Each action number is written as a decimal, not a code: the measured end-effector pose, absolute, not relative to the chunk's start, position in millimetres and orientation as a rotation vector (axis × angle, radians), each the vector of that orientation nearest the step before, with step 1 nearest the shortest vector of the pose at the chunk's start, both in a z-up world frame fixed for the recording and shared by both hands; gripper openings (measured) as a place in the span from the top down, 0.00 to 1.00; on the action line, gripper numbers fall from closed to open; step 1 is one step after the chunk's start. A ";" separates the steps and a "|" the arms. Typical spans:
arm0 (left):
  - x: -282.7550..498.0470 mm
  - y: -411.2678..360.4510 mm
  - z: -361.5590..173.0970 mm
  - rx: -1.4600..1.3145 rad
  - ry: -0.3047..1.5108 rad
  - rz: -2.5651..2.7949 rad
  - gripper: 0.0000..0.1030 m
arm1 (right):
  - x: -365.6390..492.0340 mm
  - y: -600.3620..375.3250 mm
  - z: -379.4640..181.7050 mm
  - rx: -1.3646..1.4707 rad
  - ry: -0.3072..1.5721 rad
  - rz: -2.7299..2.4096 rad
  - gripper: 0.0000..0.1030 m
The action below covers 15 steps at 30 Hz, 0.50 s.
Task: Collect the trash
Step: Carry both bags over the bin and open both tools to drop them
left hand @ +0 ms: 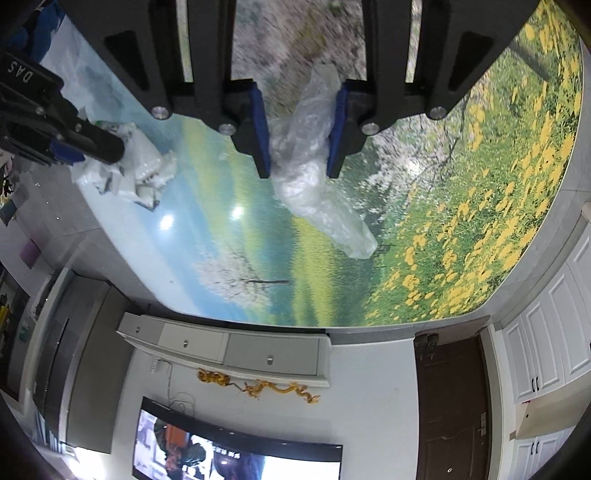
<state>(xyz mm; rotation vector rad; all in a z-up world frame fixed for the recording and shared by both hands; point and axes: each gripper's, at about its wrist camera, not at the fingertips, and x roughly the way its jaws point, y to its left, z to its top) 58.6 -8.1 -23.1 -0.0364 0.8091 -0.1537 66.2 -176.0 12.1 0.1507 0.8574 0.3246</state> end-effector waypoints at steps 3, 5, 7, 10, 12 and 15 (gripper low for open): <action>45.2 -13.7 -15.0 -0.022 0.787 -0.168 0.73 | 44.0 -186.7 16.4 0.169 0.843 0.301 0.72; 36.2 -17.0 -8.2 -0.015 0.769 -0.177 0.73 | 30.6 -192.0 19.1 0.177 0.832 0.288 0.72; 28.2 -19.5 -1.6 -0.013 0.754 -0.184 0.73 | 15.6 -197.1 23.6 0.181 0.817 0.275 0.72; 16.7 -24.0 7.4 -0.008 0.730 -0.195 0.73 | -1.5 -203.5 32.0 0.183 0.792 0.261 0.72; 9.7 -28.6 15.3 -0.003 0.713 -0.205 0.73 | -11.3 -207.1 38.6 0.182 0.770 0.251 0.72; 1.6 -36.4 26.5 0.009 0.686 -0.220 0.73 | -24.7 -213.9 51.1 0.189 0.731 0.239 0.72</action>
